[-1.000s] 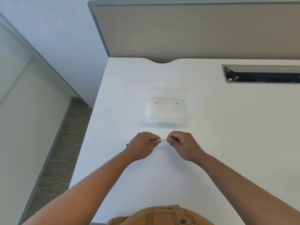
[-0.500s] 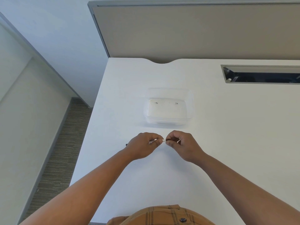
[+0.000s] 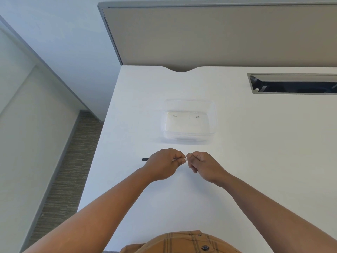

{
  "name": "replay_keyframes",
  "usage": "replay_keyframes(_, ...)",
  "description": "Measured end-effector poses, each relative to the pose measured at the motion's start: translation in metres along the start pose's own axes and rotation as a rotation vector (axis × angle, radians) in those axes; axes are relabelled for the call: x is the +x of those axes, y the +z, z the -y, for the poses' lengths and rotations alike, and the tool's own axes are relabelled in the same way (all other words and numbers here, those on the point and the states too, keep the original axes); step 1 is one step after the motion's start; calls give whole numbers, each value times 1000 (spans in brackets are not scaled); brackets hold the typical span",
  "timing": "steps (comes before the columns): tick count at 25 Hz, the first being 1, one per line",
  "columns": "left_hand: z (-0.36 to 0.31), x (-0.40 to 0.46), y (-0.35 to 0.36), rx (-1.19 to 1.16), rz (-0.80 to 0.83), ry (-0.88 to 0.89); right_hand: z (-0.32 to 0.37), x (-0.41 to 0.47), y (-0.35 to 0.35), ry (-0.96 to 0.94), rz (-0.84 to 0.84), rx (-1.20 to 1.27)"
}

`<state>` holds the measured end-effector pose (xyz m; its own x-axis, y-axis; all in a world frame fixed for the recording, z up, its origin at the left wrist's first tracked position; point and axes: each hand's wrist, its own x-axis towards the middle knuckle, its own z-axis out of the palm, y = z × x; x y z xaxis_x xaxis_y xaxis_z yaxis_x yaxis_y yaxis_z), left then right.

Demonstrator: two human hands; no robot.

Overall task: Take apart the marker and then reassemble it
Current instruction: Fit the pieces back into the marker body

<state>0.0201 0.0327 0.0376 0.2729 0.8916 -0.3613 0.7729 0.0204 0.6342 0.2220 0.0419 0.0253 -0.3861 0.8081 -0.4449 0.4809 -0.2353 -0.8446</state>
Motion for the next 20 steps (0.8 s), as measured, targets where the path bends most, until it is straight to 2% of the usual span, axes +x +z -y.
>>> replay_keyframes(6, 2, 3, -5, -110, 13, -37, -3, 0, -5, -255, -147, -190)
replay_keyframes(9, 1, 2, -5, -76, 17, -27, -6, 1, -5, -212, -93, -254)
replay_keyframes(13, 1, 0, -3, -5, 15, -14, -6, 1, -4, -37, 6, -98)
replay_keyframes(18, 0, 1, -7, -35, 12, -10, -6, -1, -6, -269, -130, -172)
replay_keyframes(20, -2, 1, -7, -37, 9, -4, -8, 0, -5, -258, -137, -226)
